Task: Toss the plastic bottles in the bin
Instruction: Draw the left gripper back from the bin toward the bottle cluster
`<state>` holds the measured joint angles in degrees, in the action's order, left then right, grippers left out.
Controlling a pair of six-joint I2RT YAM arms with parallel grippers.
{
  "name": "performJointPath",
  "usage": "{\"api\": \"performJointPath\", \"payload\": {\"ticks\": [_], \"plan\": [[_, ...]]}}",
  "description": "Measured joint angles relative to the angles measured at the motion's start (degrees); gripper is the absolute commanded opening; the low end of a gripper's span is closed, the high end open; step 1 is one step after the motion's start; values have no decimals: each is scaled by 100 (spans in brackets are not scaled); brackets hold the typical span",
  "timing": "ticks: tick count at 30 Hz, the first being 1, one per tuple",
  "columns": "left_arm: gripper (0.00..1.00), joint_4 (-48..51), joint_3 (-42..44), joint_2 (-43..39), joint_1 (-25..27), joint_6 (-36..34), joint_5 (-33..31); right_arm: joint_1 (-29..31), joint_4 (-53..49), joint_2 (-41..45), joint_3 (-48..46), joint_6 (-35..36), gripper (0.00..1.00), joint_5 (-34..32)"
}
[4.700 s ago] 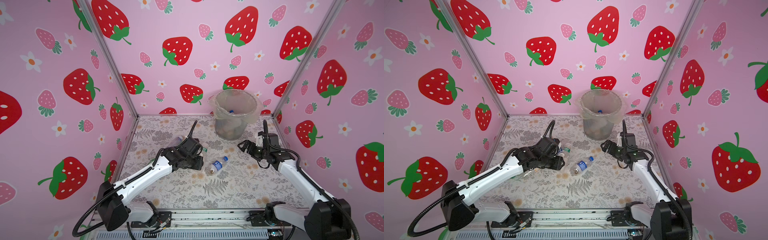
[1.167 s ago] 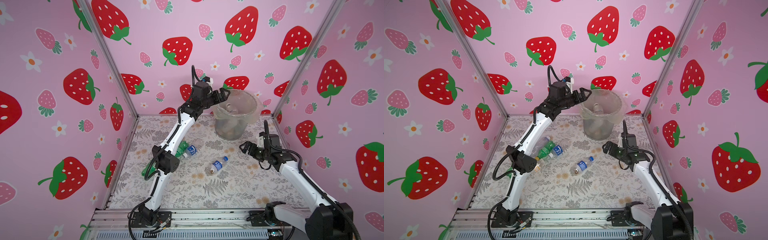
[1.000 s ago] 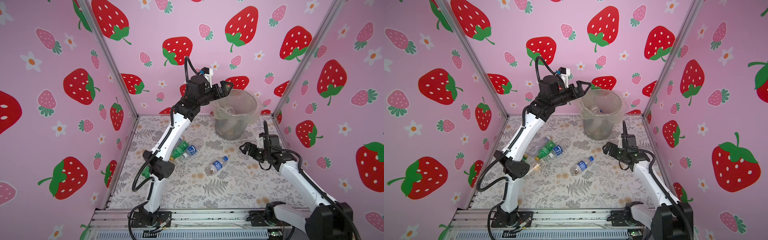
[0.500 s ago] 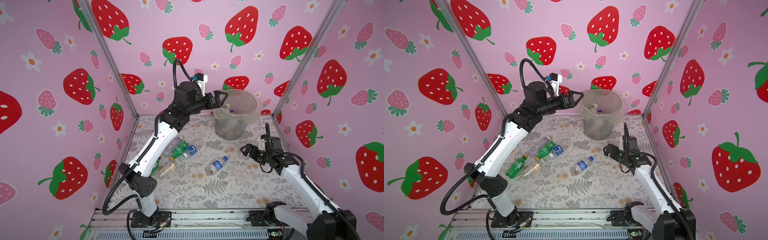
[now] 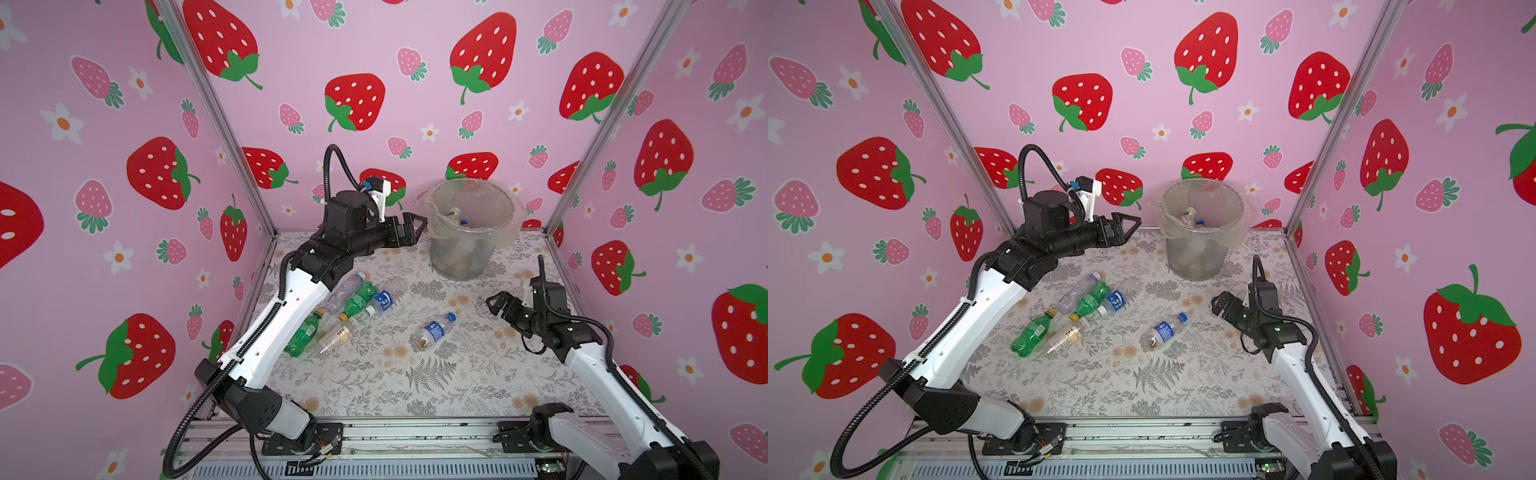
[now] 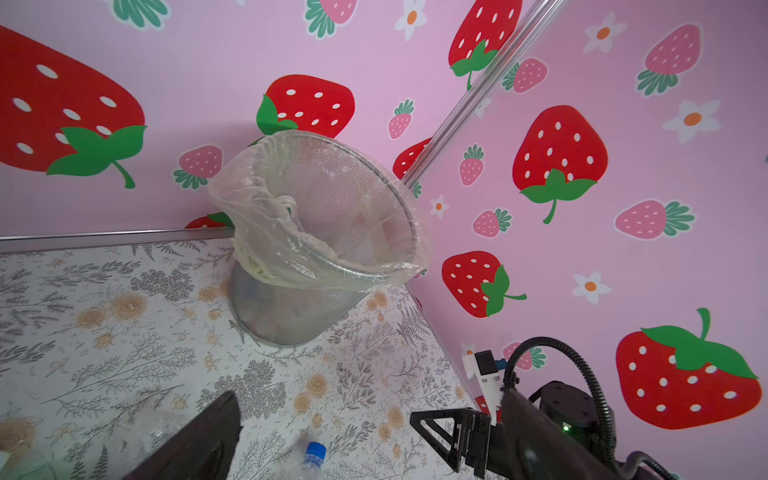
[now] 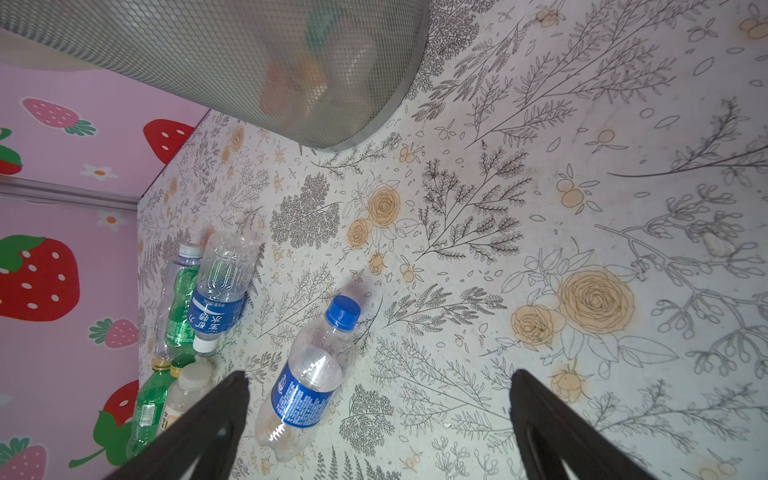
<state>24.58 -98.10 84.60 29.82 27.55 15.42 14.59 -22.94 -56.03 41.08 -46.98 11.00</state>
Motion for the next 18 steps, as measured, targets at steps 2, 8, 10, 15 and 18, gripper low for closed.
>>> {"api": "performJointPath", "payload": {"ticks": [2, 8, 10, 15, 18], "plan": [[99, 22, 243, -146, -85, -52, -39, 44, 13, -15, 0, -101, 99, -44], [99, 260, 992, -514, -317, -125, -105, 337, 20, -122, 0, -363, 99, -210], [99, 354, 1237, -645, -415, -160, -125, 422, 17, -160, 0, -452, 99, -278], [99, 590, 1952, -1032, -691, -223, -192, 634, 11, -205, 0, -656, 99, -442], [99, 734, 2328, -1220, -866, -229, -177, 732, 9, -205, 0, -767, 99, -549]]}}
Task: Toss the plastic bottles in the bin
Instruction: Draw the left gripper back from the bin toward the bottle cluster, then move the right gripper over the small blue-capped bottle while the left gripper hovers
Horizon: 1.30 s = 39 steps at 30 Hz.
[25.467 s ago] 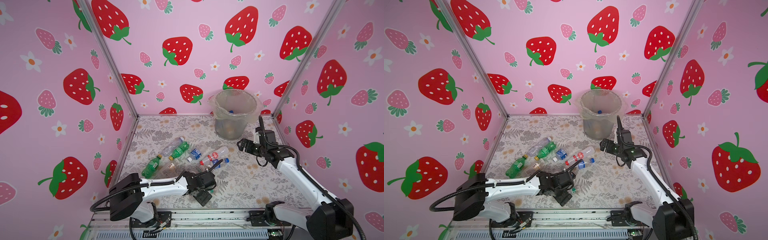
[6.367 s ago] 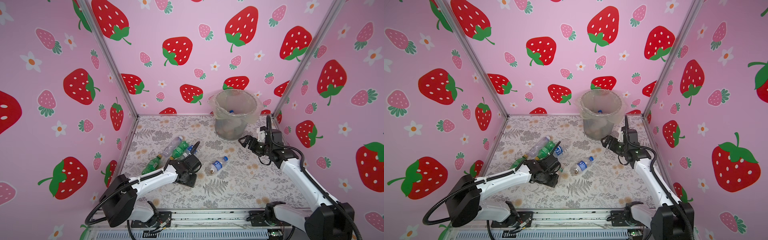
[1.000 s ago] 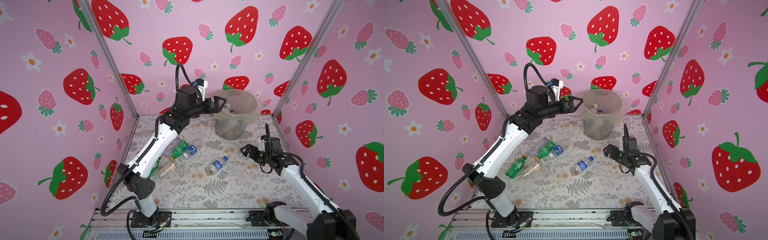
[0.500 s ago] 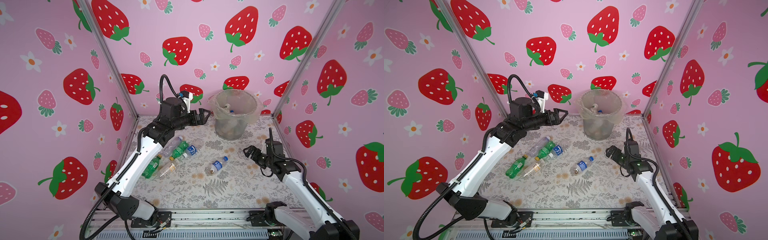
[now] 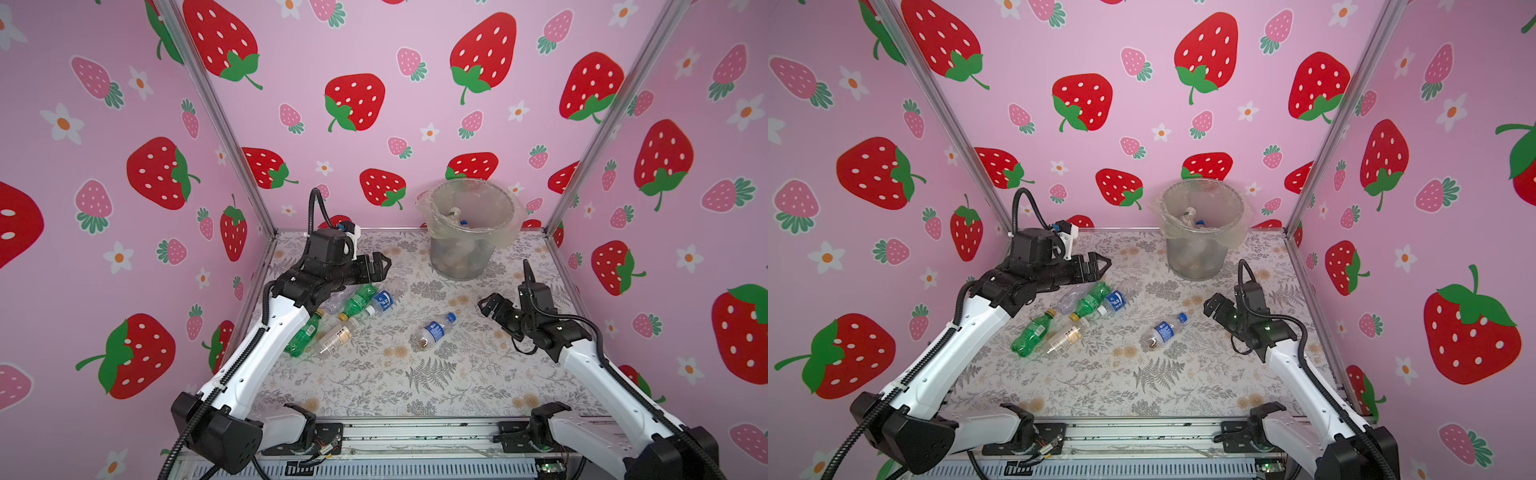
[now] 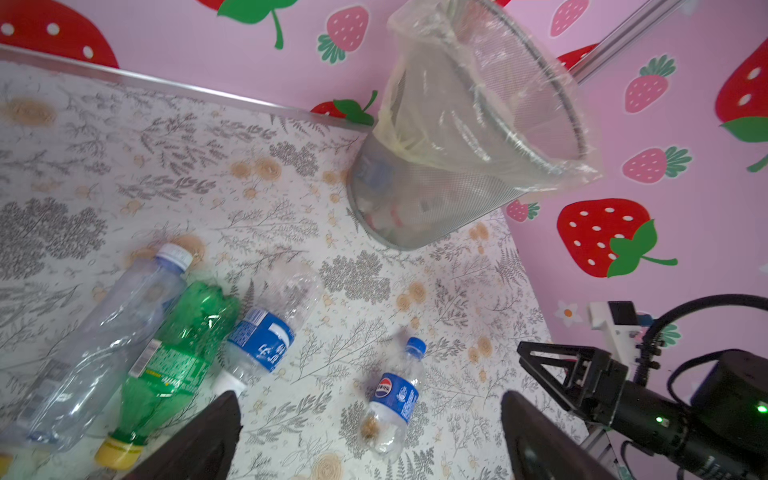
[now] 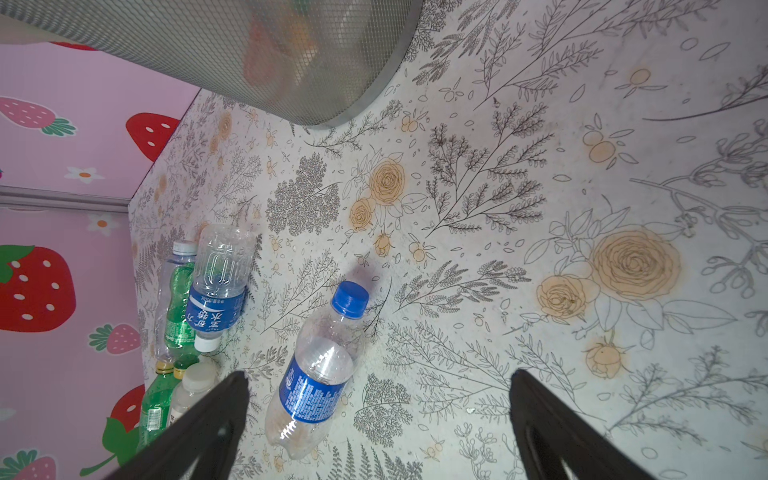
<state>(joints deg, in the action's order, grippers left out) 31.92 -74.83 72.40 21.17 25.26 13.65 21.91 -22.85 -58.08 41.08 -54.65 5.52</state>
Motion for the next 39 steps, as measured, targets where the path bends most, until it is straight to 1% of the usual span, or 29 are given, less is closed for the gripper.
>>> {"api": "performJointPath", "payload": {"ticks": [6, 10, 16, 26, 39], "plan": [[99, 299, 605, -393, -258, -155, 33, 203, 28, -35, -2, -162, 100, -92], [99, 413, 966, -627, -426, -234, 28, 295, 81, -275, -4, -214, 100, -111], [99, 470, 1292, -765, -538, -304, 17, 566, 140, -505, -35, -365, 100, -264], [99, 603, 1351, -798, -555, -385, -264, 1016, 378, -892, -127, -800, 98, -597], [99, 614, 1414, -807, -564, -420, -323, 1462, 728, -1764, -127, -1311, 97, -802]]}}
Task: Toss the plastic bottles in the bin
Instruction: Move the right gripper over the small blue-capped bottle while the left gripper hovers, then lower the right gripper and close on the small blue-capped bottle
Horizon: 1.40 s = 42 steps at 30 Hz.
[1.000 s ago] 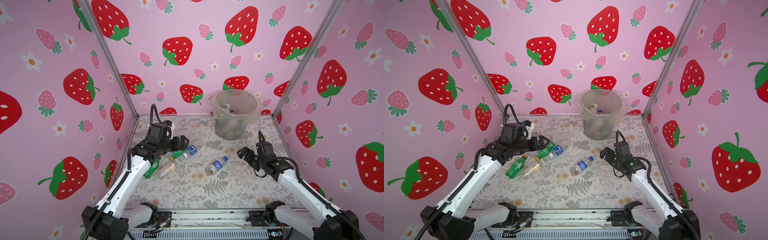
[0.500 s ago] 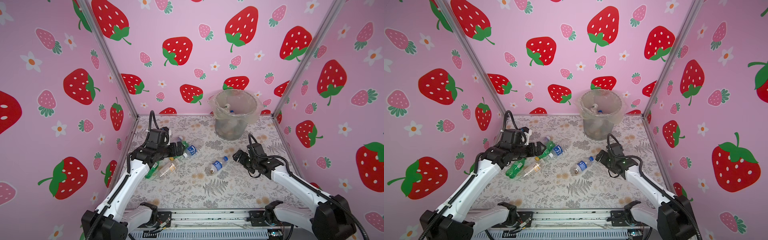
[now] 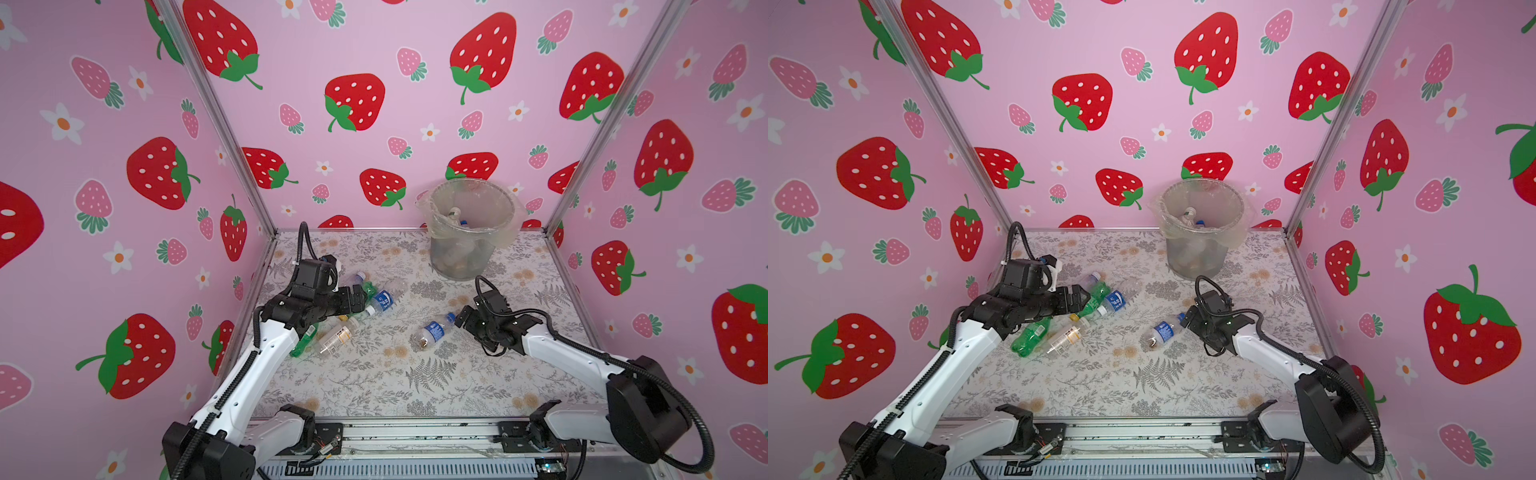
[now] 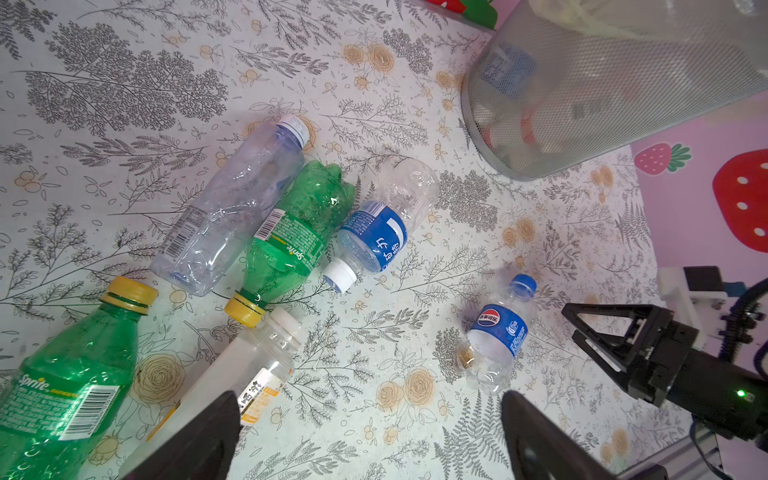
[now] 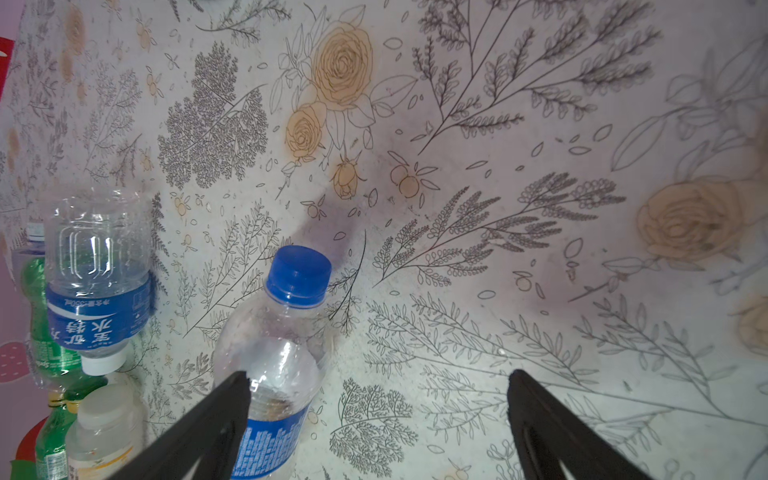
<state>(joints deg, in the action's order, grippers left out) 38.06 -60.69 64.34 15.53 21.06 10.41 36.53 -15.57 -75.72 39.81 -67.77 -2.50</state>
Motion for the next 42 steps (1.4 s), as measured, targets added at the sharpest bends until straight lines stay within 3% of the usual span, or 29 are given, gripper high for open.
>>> {"api": "performJointPath", "payload": {"ticks": [26, 42], "plan": [[99, 0, 15, 24, -114, -7, 28, 540, 531, -1167, 793, -470, 96, -33], [99, 0, 15, 57, -155, -4, 57, 780, 710, -1443, 807, -761, 90, -37]]}}
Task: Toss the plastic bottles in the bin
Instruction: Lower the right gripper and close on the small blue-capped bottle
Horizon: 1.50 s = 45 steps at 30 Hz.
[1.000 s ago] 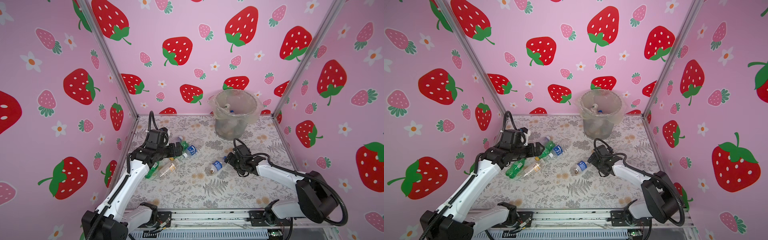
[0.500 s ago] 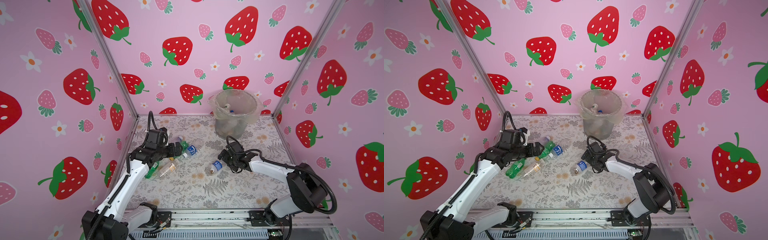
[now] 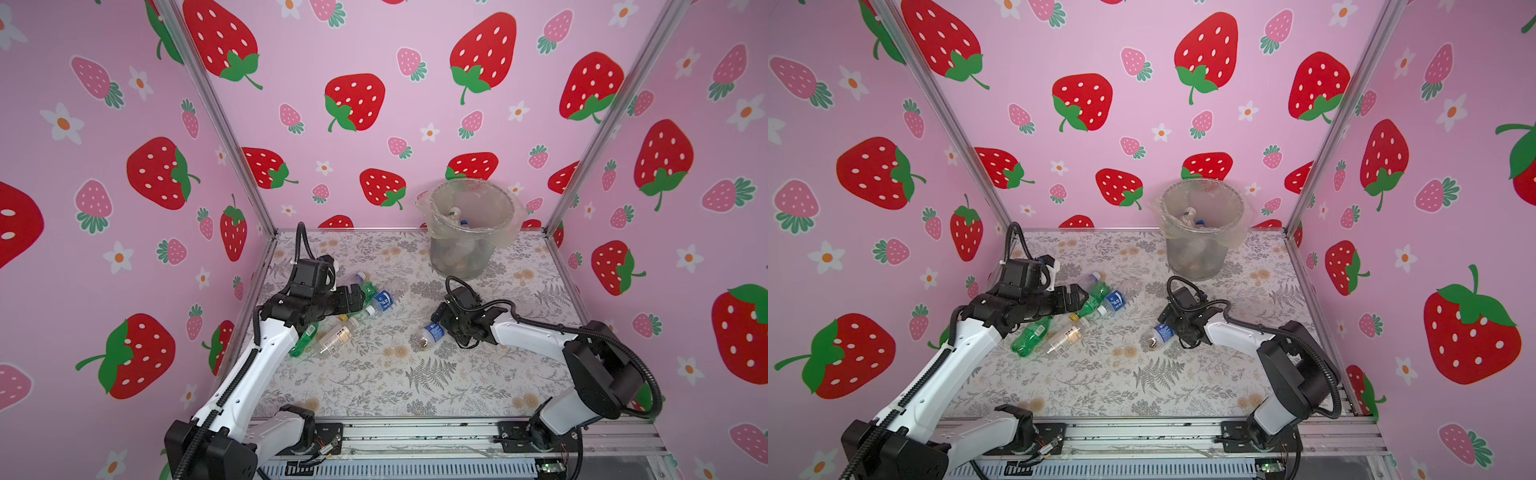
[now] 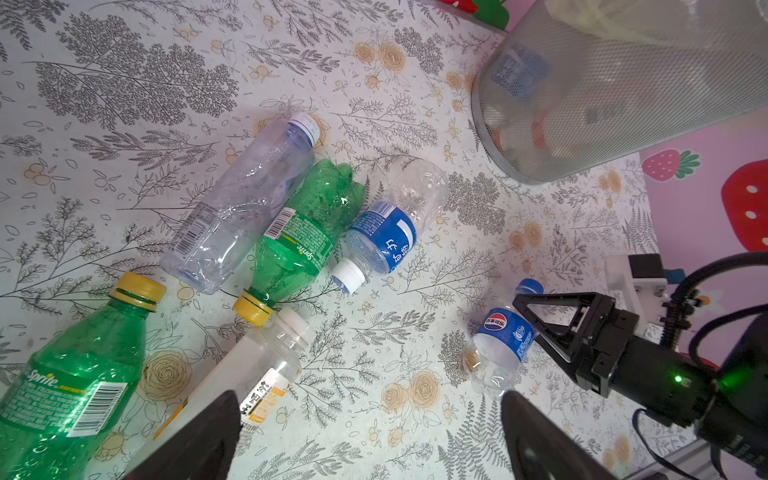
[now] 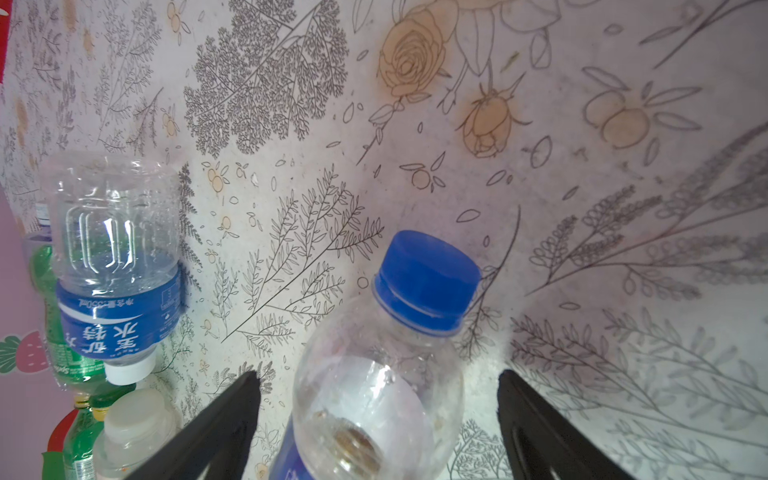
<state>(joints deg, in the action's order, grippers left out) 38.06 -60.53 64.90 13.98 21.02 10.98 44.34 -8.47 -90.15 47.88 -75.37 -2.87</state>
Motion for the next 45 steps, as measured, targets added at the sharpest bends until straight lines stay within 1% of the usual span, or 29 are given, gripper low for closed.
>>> {"api": "performJointPath", "payload": {"ticks": [9, 15, 18, 19, 21, 23, 25, 27, 30, 40, 45], "plan": [[99, 0, 0, 0, -13, 0, 0, 20, 76, -55, 0, -17, 88, 28], [99, 0, 0, 0, -20, 0, 0, 42, 74, -59, 0, -116, 79, 22], [99, 0, 0, 2, -22, 0, 0, 50, 74, -92, 0, -144, 78, 11], [99, 2, 0, 2, -22, 0, 0, 50, 76, -111, 0, -146, 74, 11], [99, 0, 0, 4, -22, 0, 0, 52, 74, -164, 0, -153, 72, 13], [99, 2, 0, 7, -22, 0, 0, 52, 94, -208, 0, -162, 68, 13], [99, 2, 0, 9, -22, 0, 0, 52, 114, -234, 0, -170, 67, 15], [99, 2, 0, 9, -22, 0, 0, 52, 120, -236, 0, -177, 62, 15], [99, 2, 0, 9, -22, 0, 0, 55, 118, -236, 0, -173, 60, 11], [99, 9, 0, 20, -22, 0, 2, 63, 52, -227, 48, -105, 59, -87], [99, 72, 0, 48, -22, 0, 9, 70, 2, -90, 50, -39, 59, -179]]}}
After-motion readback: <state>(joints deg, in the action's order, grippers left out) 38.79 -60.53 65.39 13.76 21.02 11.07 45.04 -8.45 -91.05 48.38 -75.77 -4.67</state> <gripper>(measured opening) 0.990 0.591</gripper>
